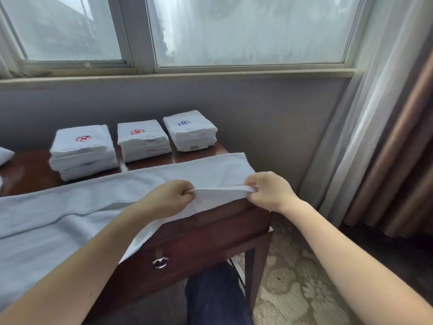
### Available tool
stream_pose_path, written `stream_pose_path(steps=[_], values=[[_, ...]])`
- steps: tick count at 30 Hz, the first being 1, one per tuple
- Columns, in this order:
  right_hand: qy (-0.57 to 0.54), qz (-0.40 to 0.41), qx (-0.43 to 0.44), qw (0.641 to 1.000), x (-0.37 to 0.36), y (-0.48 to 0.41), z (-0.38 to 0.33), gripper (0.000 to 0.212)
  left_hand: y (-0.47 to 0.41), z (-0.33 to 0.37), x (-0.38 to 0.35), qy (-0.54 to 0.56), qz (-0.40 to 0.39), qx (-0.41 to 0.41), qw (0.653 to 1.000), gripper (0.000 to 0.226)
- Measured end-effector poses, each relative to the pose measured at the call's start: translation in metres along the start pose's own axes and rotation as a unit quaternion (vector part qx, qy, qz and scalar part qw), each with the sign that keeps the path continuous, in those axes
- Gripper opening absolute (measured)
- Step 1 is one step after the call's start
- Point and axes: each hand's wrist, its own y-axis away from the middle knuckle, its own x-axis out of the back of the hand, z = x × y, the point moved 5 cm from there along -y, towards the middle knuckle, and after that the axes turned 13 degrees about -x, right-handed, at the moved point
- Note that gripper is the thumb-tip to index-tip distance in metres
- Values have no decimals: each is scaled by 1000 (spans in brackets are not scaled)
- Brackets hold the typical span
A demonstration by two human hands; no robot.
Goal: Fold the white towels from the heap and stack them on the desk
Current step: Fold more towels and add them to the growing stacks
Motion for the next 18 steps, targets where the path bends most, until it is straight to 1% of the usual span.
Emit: stream_pose_path(steps=[2, 4, 7, 10, 12, 14, 16, 18], values=[[-43, 67, -55, 995, 13, -9, 11, 15, -3, -11, 4, 20, 18, 26, 999, 19], [-133, 110, -105, 979, 20, -18, 20, 15, -7, -20, 8, 4, 50, 48, 998, 18], [-266, 124, -128, 948, 17, -33, 20, 16, -15, -28, 16, -39, 96, 74, 992, 21], [-343, 130, -126, 922, 9, -51, 12, 16, -29, -32, 28, -92, 138, 74, 983, 21], [-332, 144, -132, 923, 3, -67, 10, 11, -43, -35, 36, -139, 161, 56, 975, 22], [-278, 157, -152, 935, -3, -85, 10, 10, -58, -40, 42, -176, 175, 39, 968, 26], [-224, 163, -164, 947, -7, -103, 10, 18, -73, -50, 46, -196, 178, 22, 964, 29], [-170, 164, -160, 959, -13, -120, 10, 24, -88, -63, 45, -206, 161, 11, 965, 29]])
